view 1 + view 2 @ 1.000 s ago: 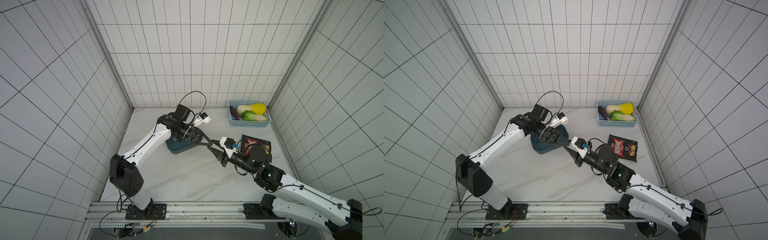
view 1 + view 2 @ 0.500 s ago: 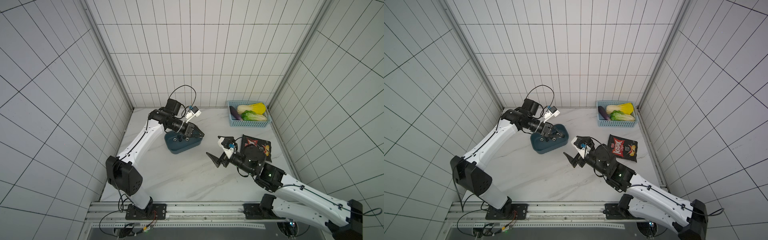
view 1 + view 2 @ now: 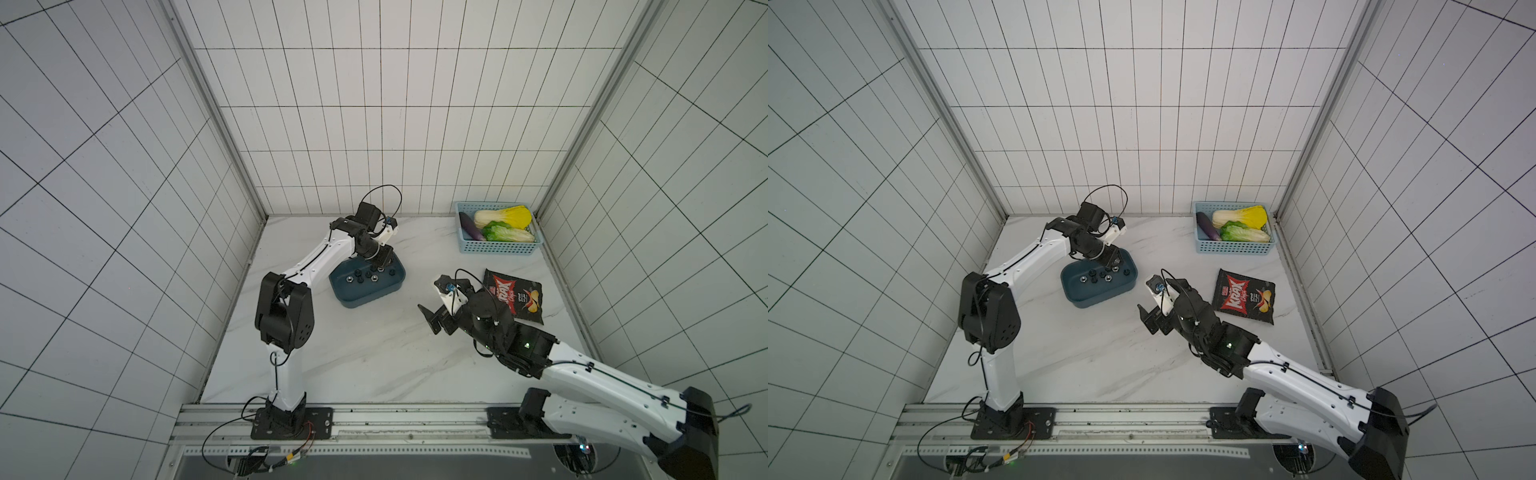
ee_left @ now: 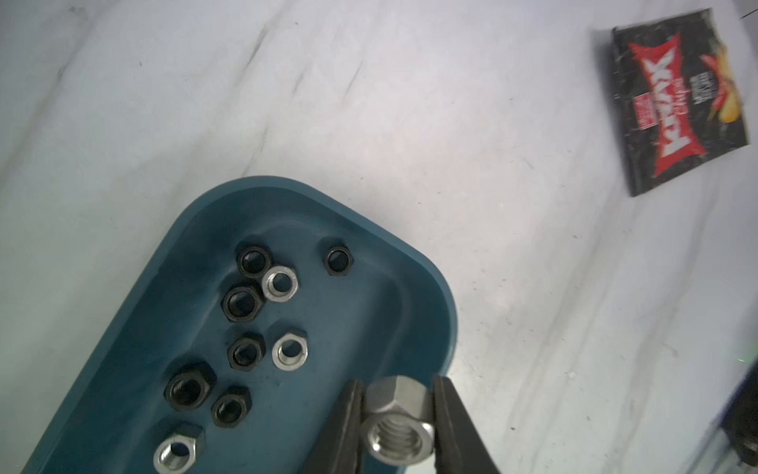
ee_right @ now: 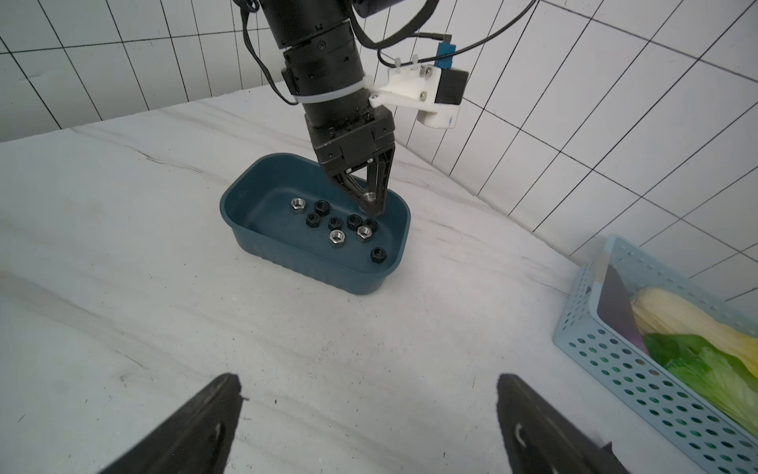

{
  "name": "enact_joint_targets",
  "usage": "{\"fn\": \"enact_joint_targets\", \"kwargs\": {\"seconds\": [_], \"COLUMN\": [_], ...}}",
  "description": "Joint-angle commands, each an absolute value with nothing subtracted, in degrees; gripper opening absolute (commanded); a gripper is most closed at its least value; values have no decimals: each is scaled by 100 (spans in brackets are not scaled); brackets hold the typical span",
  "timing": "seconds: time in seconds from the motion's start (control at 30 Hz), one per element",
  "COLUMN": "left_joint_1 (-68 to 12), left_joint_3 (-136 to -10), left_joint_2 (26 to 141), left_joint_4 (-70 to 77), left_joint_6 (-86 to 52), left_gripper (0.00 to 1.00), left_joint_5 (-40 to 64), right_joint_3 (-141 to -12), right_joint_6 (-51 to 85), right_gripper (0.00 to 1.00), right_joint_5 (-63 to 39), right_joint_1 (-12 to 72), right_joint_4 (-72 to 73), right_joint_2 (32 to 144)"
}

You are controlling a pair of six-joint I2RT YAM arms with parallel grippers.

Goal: Put the nuts on the desktop into the storage box
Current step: Place the nut in the storage box.

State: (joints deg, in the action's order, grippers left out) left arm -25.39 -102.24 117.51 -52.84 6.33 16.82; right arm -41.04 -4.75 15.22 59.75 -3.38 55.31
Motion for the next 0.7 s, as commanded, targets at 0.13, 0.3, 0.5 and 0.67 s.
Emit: {"fn": "enact_joint_targets", "kwargs": {"seconds": [0.13, 0.3, 0.5, 0.67], "left_joint_1": [-2618, -2627, -2622, -2635], "left_joint_3": [-10707, -10854, -11186, -11250], "left_joint_2": [12539, 12979, 13412, 13542], "left_joint_4": [-4614, -4395, -4336, -4349], "left_joint_6": [704, 643, 576, 556], "left_gripper": [16, 16, 18, 22], "left_joint_5": [826, 506, 167, 293], "right_joint_3": [-4271, -4238, -4191, -4184], "right_joint_6": [-101, -70, -79, -60], "right_gripper": [99, 99, 99, 99], "right_joint_5": [1639, 1774, 1870, 1881], "right_joint_1": [5998, 6025, 6038, 6056], "right_joint_4": [-431, -516, -508, -525], "right_joint_2": [5480, 5358, 5229, 5201]}}
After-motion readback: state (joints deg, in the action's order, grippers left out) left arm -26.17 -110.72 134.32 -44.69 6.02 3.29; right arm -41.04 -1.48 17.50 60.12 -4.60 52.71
